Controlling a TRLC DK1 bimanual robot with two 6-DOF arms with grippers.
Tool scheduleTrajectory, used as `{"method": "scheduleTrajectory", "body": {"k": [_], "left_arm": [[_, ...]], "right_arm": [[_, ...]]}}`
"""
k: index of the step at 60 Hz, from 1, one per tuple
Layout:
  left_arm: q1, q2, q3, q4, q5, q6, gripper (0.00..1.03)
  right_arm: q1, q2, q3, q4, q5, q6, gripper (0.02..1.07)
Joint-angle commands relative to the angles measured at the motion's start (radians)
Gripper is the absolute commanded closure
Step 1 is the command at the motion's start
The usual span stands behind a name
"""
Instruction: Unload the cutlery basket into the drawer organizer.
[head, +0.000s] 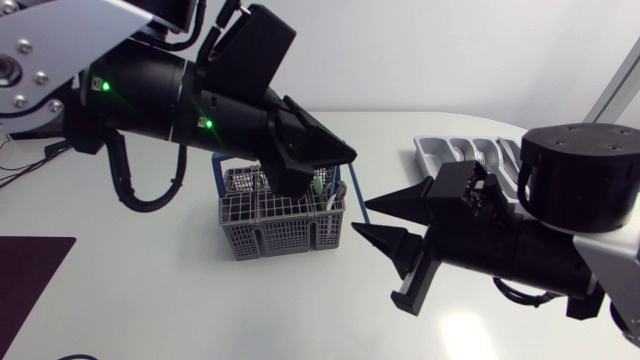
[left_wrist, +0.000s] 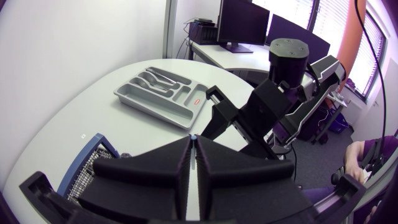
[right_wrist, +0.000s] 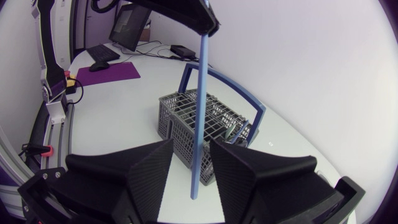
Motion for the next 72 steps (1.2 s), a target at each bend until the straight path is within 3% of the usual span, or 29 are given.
{"method": "scheduleTrajectory", "body": {"k": [1, 7, 16, 37, 40, 43, 44, 49, 57, 72], "left_arm": [[0.011, 0.021, 0.040, -0.009, 0.014, -0.020, 1.00], [0.015, 0.024, 0.043, -0.012, 0.020, -0.021, 1.00], [0.019, 0.027, 0.038, -0.012, 0.020, -0.017, 1.00], [0.028, 0.033, 0.054, -0.007, 0.022, -0.043, 0.98], [0.034, 0.036, 0.063, -0.007, 0.020, -0.048, 0.86], [0.041, 0.039, 0.070, -0.007, 0.020, -0.052, 0.67], [0.045, 0.041, 0.077, -0.007, 0.022, -0.055, 0.55], [0.059, 0.042, 0.092, 0.002, 0.020, -0.066, 0.29], [0.094, 0.050, 0.100, 0.049, 0.020, -0.095, 0.17], [0.133, 0.110, 0.067, 0.126, -0.030, -0.078, 0.16]], "right_arm": [[0.011, 0.013, -0.001, 0.007, -0.001, 0.018, 0.76], [0.011, 0.018, -0.001, 0.007, 0.002, 0.019, 0.80], [0.010, 0.029, 0.004, 0.001, 0.014, 0.018, 1.00], [0.010, 0.033, 0.002, -0.020, 0.037, 0.018, 1.01], [0.010, 0.027, 0.002, -0.036, 0.039, 0.018, 1.01], [0.008, 0.021, 0.002, -0.048, 0.039, 0.018, 1.01], [0.007, 0.019, 0.002, -0.057, 0.039, 0.016, 1.01], [-0.007, -0.004, -0.001, -0.085, 0.040, 0.012, 1.01], [-0.062, -0.046, -0.014, -0.134, 0.037, -0.014, 1.01], [-0.321, -0.050, -0.021, -0.189, -0.035, -0.083, 1.01]]}}
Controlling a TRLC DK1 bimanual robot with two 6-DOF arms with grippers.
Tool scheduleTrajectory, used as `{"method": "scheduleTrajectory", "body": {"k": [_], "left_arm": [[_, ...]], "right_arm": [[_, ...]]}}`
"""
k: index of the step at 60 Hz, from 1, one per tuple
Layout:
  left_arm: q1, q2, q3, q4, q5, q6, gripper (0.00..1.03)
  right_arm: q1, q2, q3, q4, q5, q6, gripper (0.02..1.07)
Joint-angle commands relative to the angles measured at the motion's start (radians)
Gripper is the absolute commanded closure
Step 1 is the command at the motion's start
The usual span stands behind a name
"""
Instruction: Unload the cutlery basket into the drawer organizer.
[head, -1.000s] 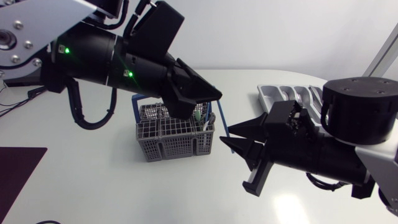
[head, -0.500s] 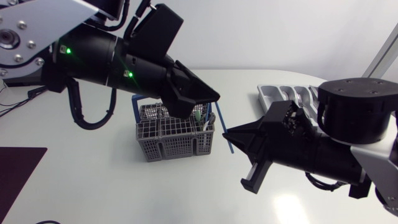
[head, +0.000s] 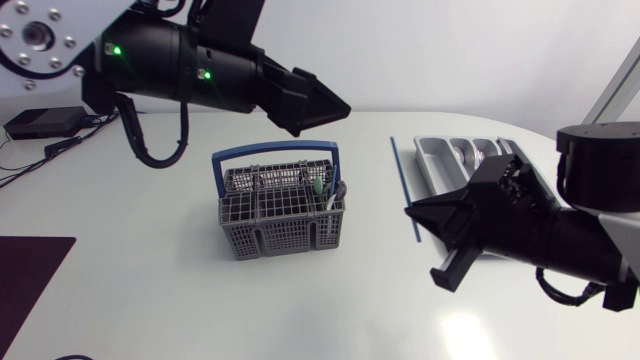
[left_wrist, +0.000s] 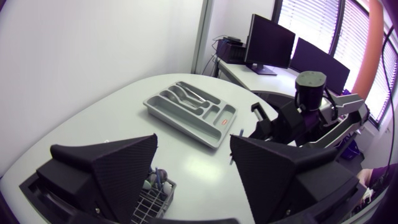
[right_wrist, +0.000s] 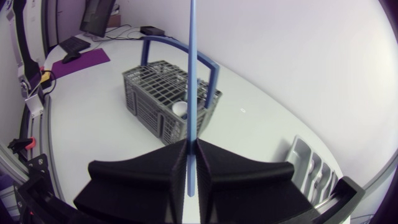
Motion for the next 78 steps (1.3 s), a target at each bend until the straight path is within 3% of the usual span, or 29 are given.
{"method": "scheduleTrajectory", "body": {"k": [1, 12, 33, 62, 75, 78], "left_arm": [[0.006, 0.042, -0.009, 0.033, -0.019, 0.003, 0.16], [-0.027, 0.102, -0.028, 0.054, -0.066, 0.055, 0.16], [-0.082, 0.240, -0.030, 0.065, -0.237, 0.196, 0.22], [-0.086, 0.343, 0.018, 0.007, -0.385, 0.237, 0.26], [-0.090, 0.351, 0.021, 0.013, -0.416, 0.247, 0.26], [-0.091, 0.352, 0.025, 0.013, -0.416, 0.244, 0.27]], "right_arm": [[-0.096, 0.021, -0.018, -0.014, -0.019, -0.037, 1.01], [-0.264, 0.169, 0.035, 0.011, -0.027, -0.030, 1.01], [-0.459, 0.557, 0.277, -0.035, -0.002, 0.079, 1.01], [-0.511, 0.957, 0.556, -0.139, 0.087, 0.176, 1.01], [-0.514, 1.015, 0.588, -0.144, 0.088, 0.188, 1.01], [-0.514, 1.015, 0.588, -0.144, 0.088, 0.191, 0.96]]}}
